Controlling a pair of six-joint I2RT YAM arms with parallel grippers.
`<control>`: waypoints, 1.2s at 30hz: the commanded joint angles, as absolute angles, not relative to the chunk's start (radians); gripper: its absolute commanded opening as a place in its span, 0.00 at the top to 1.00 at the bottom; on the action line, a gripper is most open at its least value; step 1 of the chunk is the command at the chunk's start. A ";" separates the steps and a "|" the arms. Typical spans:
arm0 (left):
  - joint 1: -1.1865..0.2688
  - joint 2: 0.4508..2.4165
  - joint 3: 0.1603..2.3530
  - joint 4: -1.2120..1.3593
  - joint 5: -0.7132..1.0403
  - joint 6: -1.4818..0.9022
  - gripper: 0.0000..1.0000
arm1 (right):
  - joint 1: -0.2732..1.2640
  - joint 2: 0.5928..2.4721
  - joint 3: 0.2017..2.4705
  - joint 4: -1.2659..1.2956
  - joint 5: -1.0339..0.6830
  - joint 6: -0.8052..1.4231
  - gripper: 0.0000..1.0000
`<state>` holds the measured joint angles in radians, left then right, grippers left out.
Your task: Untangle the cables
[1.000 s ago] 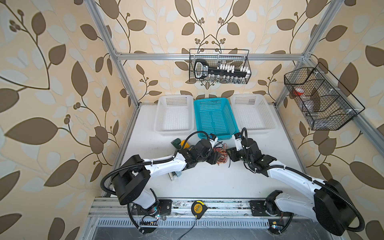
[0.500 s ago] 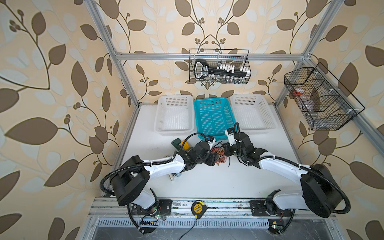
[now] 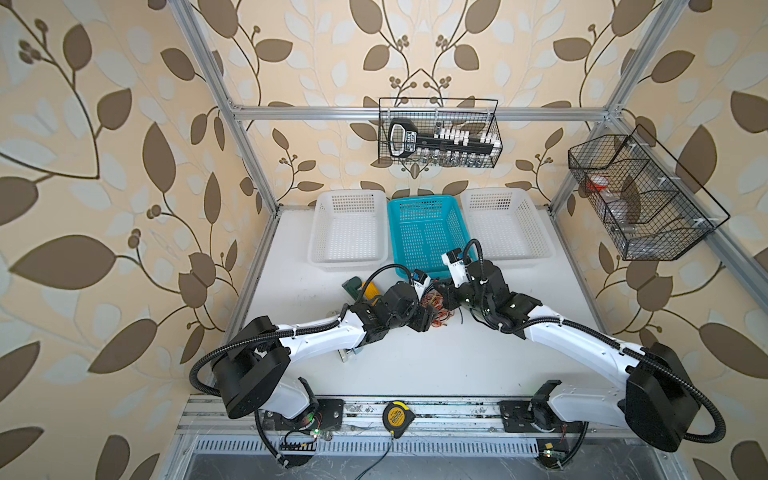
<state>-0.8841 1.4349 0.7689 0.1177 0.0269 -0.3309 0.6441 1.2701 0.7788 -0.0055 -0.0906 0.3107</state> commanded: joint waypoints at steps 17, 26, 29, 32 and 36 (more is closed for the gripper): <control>-0.887 1.511 0.767 0.206 0.005 -0.355 0.75 | 0.706 1.155 0.840 -0.008 -0.091 0.364 1.00; -0.887 1.458 0.707 0.202 -0.044 -0.358 1.00 | 0.703 1.084 0.818 -0.060 0.048 0.336 1.00; -0.887 1.430 0.683 0.200 -0.078 -0.363 1.00 | 0.686 1.072 0.808 -0.088 0.082 0.337 1.00; -0.887 1.381 0.658 0.182 -0.120 -0.373 1.00 | 0.637 1.055 0.785 -0.108 0.101 0.359 1.00; -0.885 1.325 0.636 0.128 -0.199 -0.377 1.00 | 0.530 1.011 0.729 -0.120 0.092 0.407 1.00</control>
